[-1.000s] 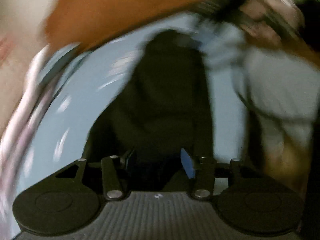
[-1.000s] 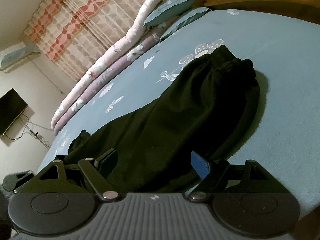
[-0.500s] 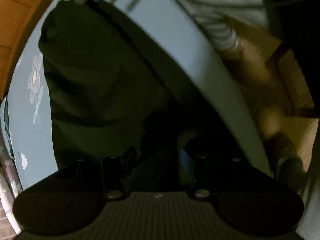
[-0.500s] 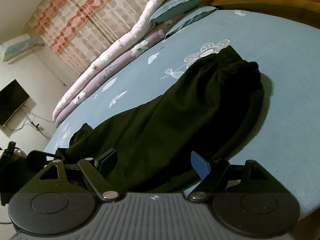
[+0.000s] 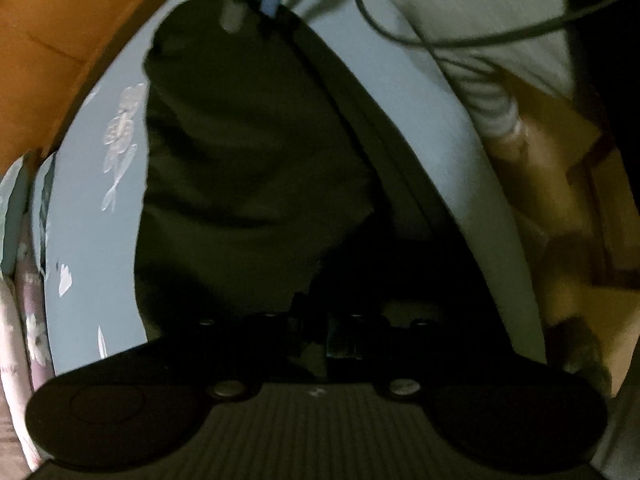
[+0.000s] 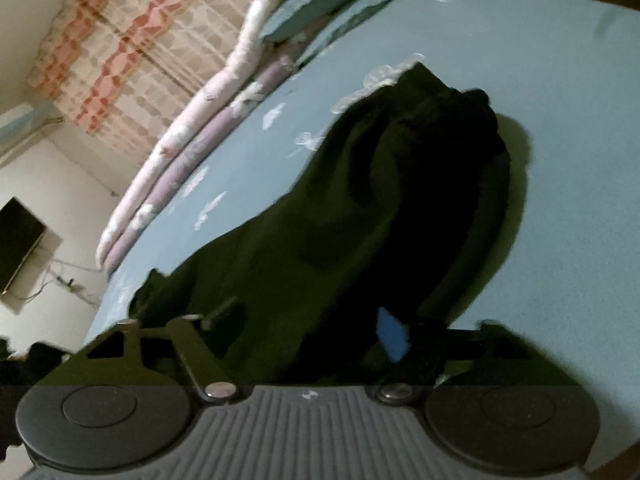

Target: Fold clothes

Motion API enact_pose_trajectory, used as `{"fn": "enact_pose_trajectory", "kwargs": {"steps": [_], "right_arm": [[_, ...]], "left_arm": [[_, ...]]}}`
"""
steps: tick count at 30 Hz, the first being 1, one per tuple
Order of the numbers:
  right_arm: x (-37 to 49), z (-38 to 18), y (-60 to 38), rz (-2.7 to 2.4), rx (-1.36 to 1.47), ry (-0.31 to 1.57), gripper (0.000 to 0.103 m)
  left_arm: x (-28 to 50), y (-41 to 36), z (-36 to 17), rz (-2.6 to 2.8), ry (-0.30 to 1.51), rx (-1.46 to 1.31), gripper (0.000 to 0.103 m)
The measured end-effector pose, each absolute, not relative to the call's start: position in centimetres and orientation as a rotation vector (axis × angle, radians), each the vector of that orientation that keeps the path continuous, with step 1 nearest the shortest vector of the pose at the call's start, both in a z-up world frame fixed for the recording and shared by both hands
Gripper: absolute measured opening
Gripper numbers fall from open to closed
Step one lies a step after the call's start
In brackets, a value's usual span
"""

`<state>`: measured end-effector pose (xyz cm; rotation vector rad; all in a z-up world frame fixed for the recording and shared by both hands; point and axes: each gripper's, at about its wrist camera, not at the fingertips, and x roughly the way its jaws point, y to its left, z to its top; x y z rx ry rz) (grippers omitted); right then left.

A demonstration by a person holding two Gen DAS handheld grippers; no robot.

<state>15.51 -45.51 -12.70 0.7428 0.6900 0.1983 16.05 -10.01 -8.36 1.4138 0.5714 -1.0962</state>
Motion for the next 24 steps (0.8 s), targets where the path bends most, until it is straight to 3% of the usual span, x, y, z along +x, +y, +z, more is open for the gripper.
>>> {"fn": "enact_pose_trajectory", "kwargs": {"steps": [3, 5, 10, 16, 22, 24], "right_arm": [[15.8, -12.7, -45.6, 0.217, 0.747, 0.648, 0.014], [15.6, -11.5, -45.7, 0.212, 0.712, 0.62, 0.009], [15.2, -10.0, -46.2, 0.19, 0.653, 0.594, 0.008], [15.0, -11.5, -46.8, 0.13, 0.642, 0.662, 0.008], [14.4, -12.6, -47.5, 0.096, 0.65, 0.7, 0.018], [13.9, -11.8, -47.7, 0.11, 0.643, 0.675, 0.047]], "left_arm": [[16.2, -9.9, -7.6, -1.095, 0.573, 1.325, 0.003], [16.4, -9.7, -6.5, -1.096, 0.565, 1.263, 0.003], [15.9, -9.2, -3.6, -1.117, 0.555, 1.125, 0.003], [15.1, -9.6, -5.0, -1.162, 0.585, 1.093, 0.003], [14.7, -10.3, -9.0, -1.17, 0.666, 1.097, 0.006], [14.6, -10.3, -9.2, -1.172, 0.682, 1.092, 0.012]]}}
